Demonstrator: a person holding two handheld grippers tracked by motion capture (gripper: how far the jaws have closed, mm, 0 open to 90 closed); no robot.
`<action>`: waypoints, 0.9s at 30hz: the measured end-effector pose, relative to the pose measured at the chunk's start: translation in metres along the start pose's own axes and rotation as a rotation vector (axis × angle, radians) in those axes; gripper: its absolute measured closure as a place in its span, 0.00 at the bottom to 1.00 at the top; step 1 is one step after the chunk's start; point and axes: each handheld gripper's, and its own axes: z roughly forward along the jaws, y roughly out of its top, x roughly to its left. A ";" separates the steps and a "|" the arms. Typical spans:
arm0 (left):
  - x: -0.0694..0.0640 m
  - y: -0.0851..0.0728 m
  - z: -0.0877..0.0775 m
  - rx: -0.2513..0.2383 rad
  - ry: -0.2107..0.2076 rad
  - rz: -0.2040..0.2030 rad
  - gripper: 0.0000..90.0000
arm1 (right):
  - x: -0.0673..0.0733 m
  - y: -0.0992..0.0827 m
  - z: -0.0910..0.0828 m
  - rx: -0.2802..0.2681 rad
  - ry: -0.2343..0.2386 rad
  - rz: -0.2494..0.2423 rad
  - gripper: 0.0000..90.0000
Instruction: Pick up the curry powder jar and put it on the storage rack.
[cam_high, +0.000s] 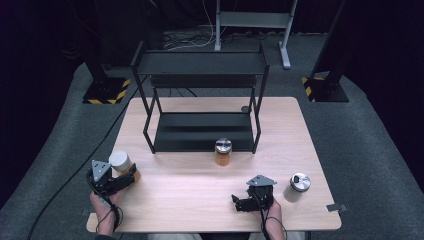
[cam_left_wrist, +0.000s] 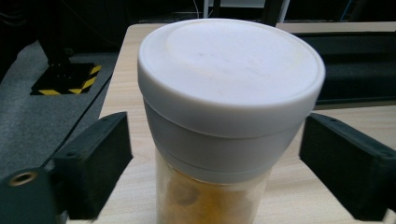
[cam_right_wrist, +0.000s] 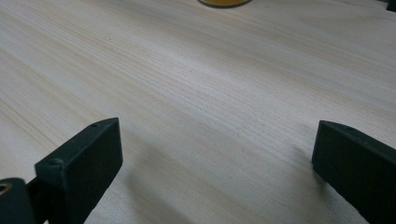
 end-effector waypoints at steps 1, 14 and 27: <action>0.000 0.000 0.000 0.000 0.000 0.000 0.17 | 0.000 0.000 0.000 0.000 0.000 0.000 0.01; 0.002 -0.006 -0.001 -0.024 0.015 -0.005 0.36 | 0.000 0.000 0.000 0.000 0.002 0.000 0.01; 0.001 -0.007 -0.002 -0.059 0.018 0.009 0.37 | 0.000 0.000 0.000 -0.002 0.003 -0.007 0.01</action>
